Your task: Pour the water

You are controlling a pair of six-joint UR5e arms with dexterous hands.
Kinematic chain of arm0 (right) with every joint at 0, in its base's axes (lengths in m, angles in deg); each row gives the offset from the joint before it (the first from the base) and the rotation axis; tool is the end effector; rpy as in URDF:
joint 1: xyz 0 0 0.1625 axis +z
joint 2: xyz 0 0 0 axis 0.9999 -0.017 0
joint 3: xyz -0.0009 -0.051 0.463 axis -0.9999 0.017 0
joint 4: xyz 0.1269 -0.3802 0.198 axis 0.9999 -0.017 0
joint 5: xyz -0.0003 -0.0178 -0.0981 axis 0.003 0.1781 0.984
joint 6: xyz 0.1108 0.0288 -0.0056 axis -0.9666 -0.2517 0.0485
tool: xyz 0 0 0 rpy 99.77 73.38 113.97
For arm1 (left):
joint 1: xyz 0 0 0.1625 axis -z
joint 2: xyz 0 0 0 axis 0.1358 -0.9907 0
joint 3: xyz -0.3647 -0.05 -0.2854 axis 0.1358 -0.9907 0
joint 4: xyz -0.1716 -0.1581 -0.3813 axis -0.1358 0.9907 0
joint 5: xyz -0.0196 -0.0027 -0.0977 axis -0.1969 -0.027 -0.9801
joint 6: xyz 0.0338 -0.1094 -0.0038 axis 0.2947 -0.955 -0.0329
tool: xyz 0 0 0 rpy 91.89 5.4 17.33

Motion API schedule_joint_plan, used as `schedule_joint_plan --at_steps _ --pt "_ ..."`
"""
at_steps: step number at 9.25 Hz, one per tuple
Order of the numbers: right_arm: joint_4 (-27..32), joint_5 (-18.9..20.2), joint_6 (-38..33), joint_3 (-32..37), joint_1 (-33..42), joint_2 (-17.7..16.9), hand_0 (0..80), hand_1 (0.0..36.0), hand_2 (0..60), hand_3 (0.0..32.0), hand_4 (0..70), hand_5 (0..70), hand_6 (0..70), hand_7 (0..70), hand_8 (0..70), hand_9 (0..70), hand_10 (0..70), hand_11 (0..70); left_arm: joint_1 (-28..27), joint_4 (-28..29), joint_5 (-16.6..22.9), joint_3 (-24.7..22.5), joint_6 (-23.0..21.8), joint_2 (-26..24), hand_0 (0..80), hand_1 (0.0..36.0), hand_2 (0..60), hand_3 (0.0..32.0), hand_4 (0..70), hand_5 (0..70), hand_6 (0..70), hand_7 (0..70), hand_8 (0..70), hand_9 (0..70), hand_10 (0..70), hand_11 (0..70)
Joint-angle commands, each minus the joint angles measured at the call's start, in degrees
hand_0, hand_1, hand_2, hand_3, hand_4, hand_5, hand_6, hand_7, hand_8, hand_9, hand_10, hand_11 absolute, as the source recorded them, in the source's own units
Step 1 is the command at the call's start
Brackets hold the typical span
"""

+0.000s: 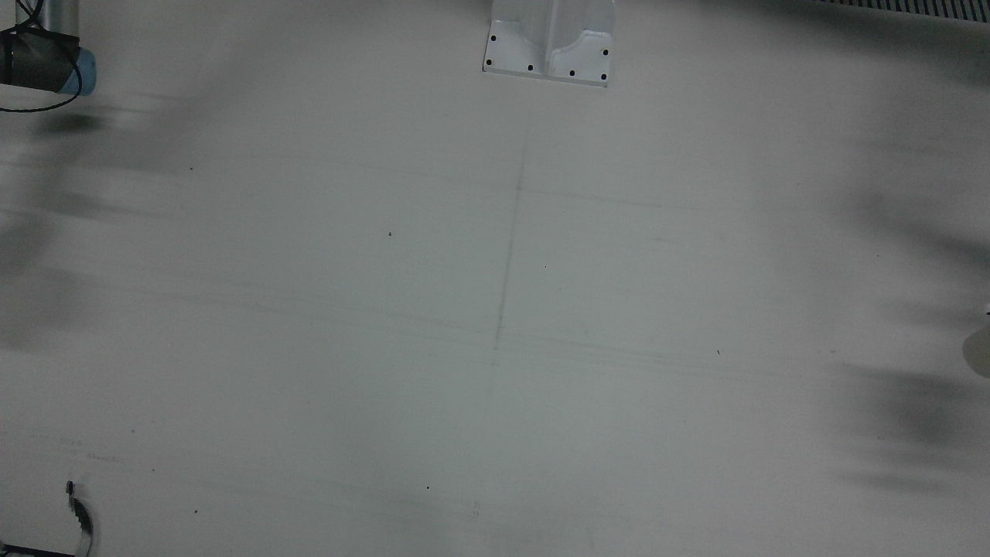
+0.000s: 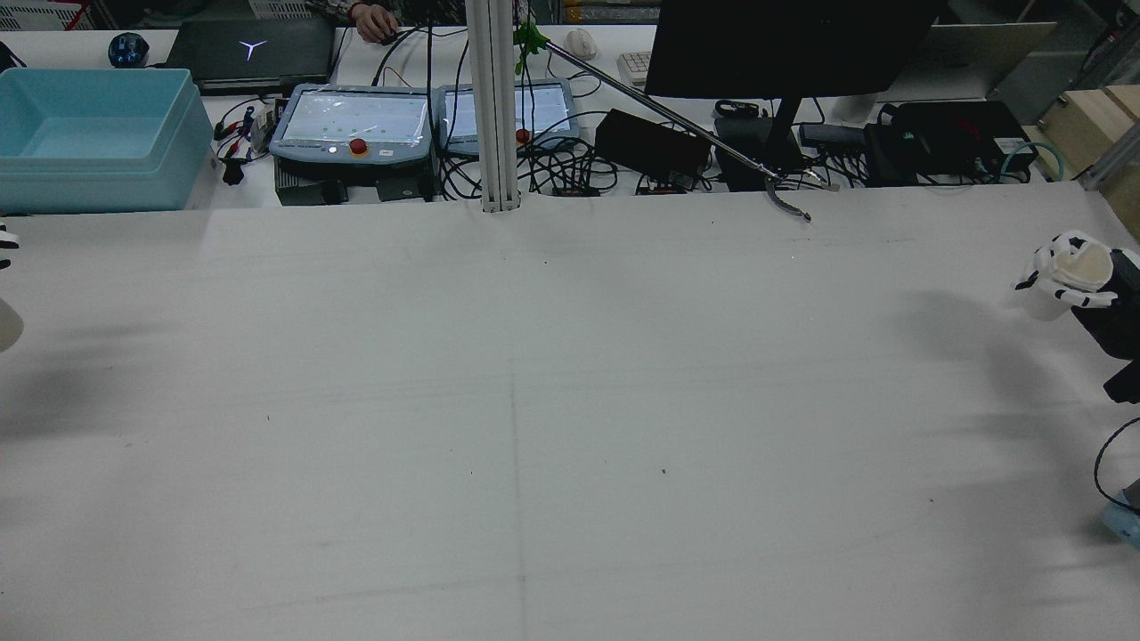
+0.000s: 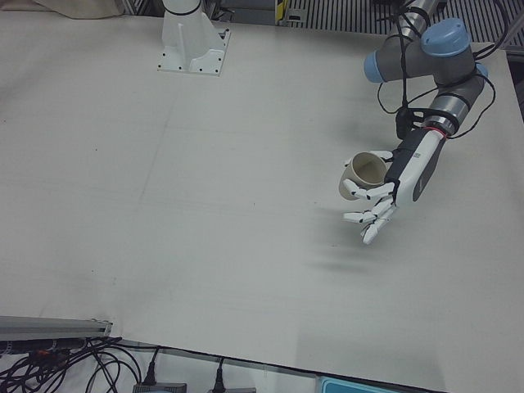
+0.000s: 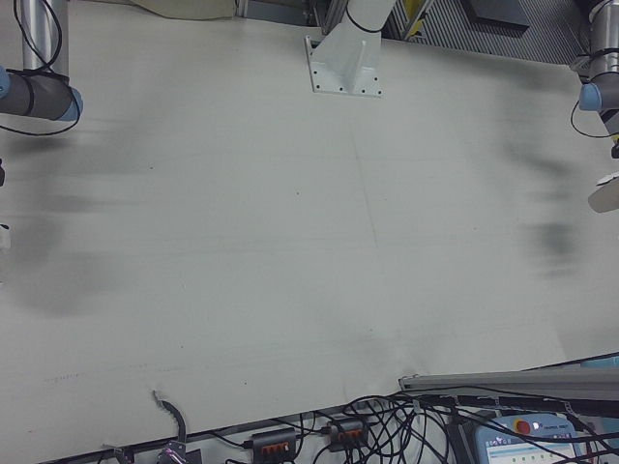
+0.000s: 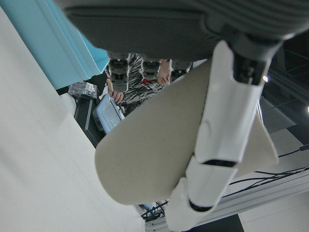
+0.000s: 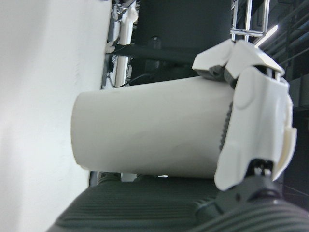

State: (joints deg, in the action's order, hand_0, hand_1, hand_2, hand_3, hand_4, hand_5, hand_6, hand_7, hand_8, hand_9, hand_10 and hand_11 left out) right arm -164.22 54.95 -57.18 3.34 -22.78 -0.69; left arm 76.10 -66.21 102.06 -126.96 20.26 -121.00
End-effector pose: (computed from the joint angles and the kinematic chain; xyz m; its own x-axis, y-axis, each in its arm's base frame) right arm -0.0525 -0.5442 0.9471 -0.9915 0.0756 0.1055 -0.1033 0.0327 -0.9941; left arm 0.0673 -0.5161 0.6615 -0.8561 -0.2737 -0.4383 0.3264 0.3712 -0.8693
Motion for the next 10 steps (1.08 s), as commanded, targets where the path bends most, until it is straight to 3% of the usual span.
schedule_joint_plan --at_steps 1,2,3,4,5,7,9,10 --pt "5.43 0.25 -1.88 1.19 -0.77 1.36 53.7 29.1 60.0 0.0 27.1 70.0 44.2 58.4 38.6 51.8 28.5 42.8 0.26 5.46 0.02 1.92 1.43 4.98 71.6 36.0 60.0 0.0 70.0 70.0 16.6 28.9 5.3 6.4 8.1 14.0" --pt "4.64 0.61 -3.19 -3.12 -0.42 1.09 53.2 15.1 7.1 0.0 24.3 70.0 24.6 33.3 18.8 23.1 11.1 17.2 0.17 7.04 0.02 2.88 1.69 6.38 71.8 36.0 60.0 0.0 70.0 70.0 16.3 28.6 5.1 6.1 8.1 13.9" --pt "4.55 0.61 -3.38 -3.86 0.02 1.18 50.4 10.0 0.0 1.4 19.1 20.6 9.2 8.6 3.8 0.4 0.0 0.0 0.09 9.67 -0.06 5.93 2.48 6.31 72.0 36.0 60.0 0.0 70.0 70.0 16.1 28.5 4.9 5.8 8.1 13.9" --pt "4.46 0.7 -3.47 -5.0 0.02 1.18 49.3 9.6 0.0 22.4 12.7 0.0 3.3 4.2 1.8 0.0 0.0 0.0 0.0 11.26 -0.24 8.83 3.71 5.7 67.5 36.0 60.0 0.0 70.0 70.0 16.0 28.2 4.9 5.8 8.0 13.7" --pt "2.54 0.78 -3.64 -7.1 -0.33 0.57 48.7 9.9 0.0 32.0 7.6 0.0 0.9 4.6 1.0 0.0 0.0 0.0 0.0 13.89 -0.59 11.3 5.2 5.61 68.5 35.9 60.0 0.0 70.0 70.0 16.1 28.2 5.0 5.8 8.0 13.7" --pt "-0.46 0.79 -4.17 -10.1 -1.47 -1.54 47.6 9.8 0.0 32.0 5.5 0.0 0.4 6.8 0.3 0.0 0.0 0.0 -0.09 18.02 -1.2 15.35 8.71 5.52 68.6 34.9 60.0 0.0 70.0 70.0 16.1 28.4 4.9 5.8 7.8 13.3" --pt "-2.38 1.58 -4.17 -12.21 -1.56 -1.55 46.7 9.2 0.0 32.0 2.3 0.0 0.0 6.7 0.5 0.0 0.0 0.0 -0.18 21.9 -1.47 19.84 12.14 5.52 65.1 32.5 60.0 0.0 70.0 70.0 15.9 27.8 5.0 5.7 7.5 12.7" --pt "-4.05 1.58 -4.08 -13.96 -1.65 -1.63 46.6 9.7 0.0 32.0 2.4 0.0 0.0 7.8 0.6 0.1 0.0 0.0 -0.18 22.52 -1.47 20.46 13.29 5.52 62.8 30.2 55.7 0.0 70.0 70.0 15.4 27.0 5.0 5.6 7.3 12.2"
